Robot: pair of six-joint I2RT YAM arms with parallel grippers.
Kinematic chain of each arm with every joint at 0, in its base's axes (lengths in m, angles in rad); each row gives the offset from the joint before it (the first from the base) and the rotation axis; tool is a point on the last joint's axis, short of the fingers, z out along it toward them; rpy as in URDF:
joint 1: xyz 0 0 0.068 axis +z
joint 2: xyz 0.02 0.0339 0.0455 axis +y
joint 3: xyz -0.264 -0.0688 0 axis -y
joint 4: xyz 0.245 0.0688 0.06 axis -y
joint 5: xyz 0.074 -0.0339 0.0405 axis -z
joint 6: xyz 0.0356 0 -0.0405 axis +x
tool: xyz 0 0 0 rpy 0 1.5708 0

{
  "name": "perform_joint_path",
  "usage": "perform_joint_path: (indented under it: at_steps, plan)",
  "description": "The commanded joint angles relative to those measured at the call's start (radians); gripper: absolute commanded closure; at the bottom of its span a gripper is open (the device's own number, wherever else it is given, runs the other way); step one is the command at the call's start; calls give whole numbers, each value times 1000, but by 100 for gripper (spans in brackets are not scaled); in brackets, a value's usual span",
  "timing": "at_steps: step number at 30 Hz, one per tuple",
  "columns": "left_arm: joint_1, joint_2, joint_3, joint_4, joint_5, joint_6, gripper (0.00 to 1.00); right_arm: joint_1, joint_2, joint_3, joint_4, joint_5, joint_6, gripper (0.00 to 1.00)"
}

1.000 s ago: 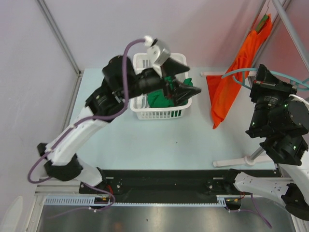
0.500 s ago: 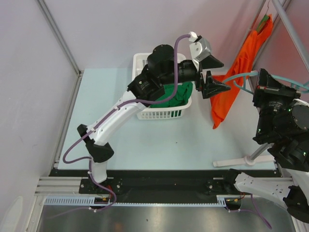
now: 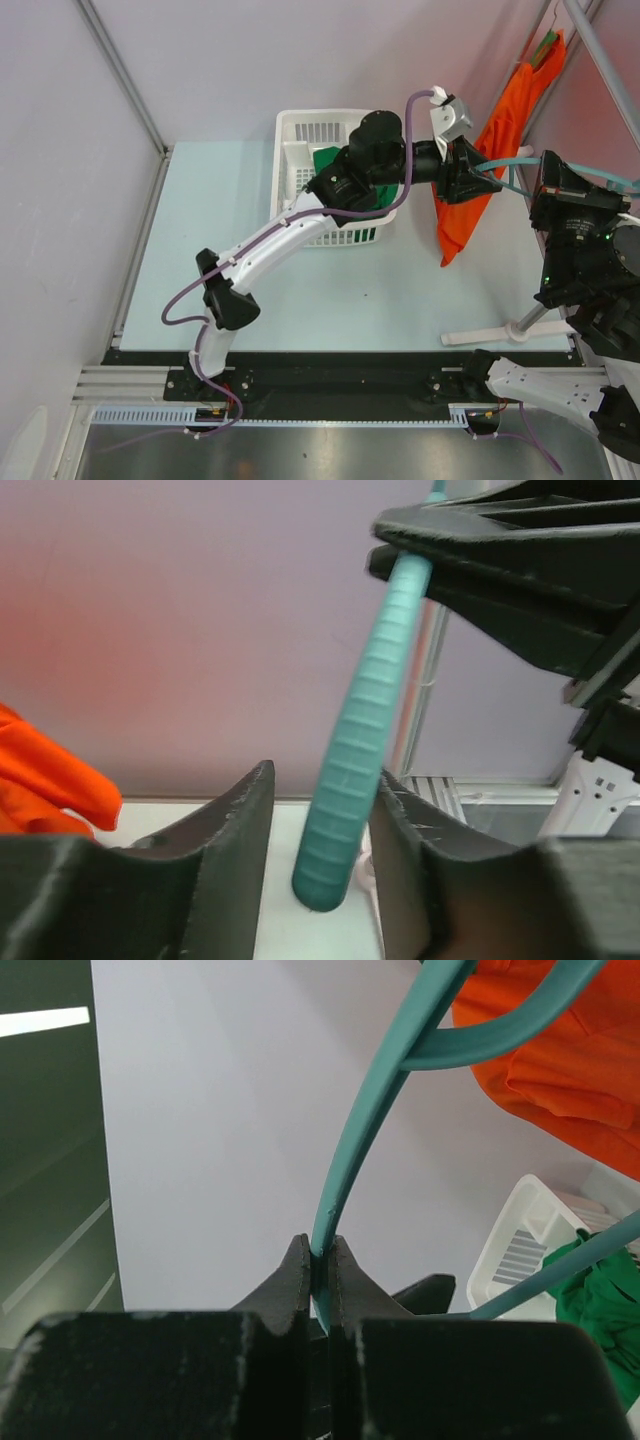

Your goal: Remove the t-shirt from the hanger

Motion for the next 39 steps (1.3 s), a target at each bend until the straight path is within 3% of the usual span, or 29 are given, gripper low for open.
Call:
perform_joint_path:
  at_steps: [1,4,7,16,19,21,23,25,32,35,39]
  plan:
    - [-24,-31,40,51,-11,-12,69,11,-8,-4,1,29,28,98]
    - [-47,-71,-6,23,-60,3,95,15,-14,-14,-4,29,34,93]
    - [-69,-133,-91,28,-83,7,100,15,-17,-20,-3,33,31,86]
    - [-132,-248,-230,19,-181,67,100,16,-16,-41,-4,24,40,66]
    - [-147,-286,-293,43,-229,75,100,16,-5,-40,2,19,37,64]
    - [-150,-301,-339,66,-229,66,100,15,13,-24,10,18,15,67]
    - [-150,-306,-350,72,-228,63,100,15,18,-17,10,24,12,82]
    - [-150,-305,-340,54,-229,67,100,15,14,-17,11,33,20,90]
    - [-149,-314,-337,9,-277,72,100,16,-22,-63,-4,59,70,84]
    - [-149,-315,-322,-15,-315,49,100,16,-26,-69,-12,72,69,75]
    - [-150,-311,-316,-47,-340,6,100,16,-29,-77,-24,62,69,51]
